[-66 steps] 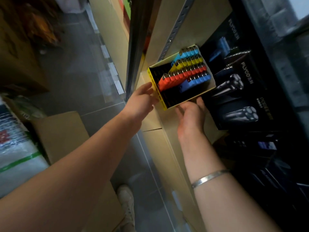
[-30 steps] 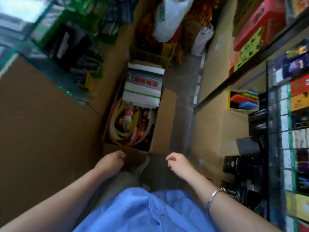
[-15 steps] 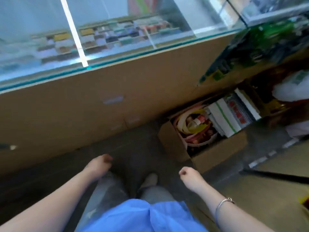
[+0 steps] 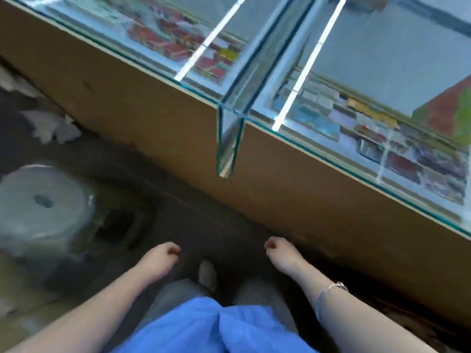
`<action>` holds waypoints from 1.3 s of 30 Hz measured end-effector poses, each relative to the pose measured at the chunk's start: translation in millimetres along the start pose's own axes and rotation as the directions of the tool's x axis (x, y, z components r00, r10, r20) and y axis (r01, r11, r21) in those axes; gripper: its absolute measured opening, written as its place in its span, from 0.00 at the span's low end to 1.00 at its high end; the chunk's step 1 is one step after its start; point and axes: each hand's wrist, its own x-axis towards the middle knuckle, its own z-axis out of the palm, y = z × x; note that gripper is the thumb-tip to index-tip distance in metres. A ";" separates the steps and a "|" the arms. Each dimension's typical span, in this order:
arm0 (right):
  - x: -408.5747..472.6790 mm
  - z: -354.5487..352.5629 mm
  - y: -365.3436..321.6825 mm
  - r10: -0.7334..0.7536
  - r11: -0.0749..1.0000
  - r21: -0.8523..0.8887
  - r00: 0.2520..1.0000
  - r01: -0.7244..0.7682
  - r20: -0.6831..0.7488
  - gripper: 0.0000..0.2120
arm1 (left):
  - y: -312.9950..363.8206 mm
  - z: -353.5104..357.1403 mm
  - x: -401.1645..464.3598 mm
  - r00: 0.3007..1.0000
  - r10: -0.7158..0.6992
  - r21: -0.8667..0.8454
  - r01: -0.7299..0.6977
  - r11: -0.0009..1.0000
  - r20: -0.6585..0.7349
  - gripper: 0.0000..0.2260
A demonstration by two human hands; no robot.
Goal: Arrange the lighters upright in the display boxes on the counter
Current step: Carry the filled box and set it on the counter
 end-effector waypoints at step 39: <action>108.6 -112.6 -752.8 -0.684 0.416 0.224 0.465 0.881 -0.561 0.15 | -0.5 -626.7 102.2 0.394 -0.150 -0.418 -0.795 0.440 -0.907 0.13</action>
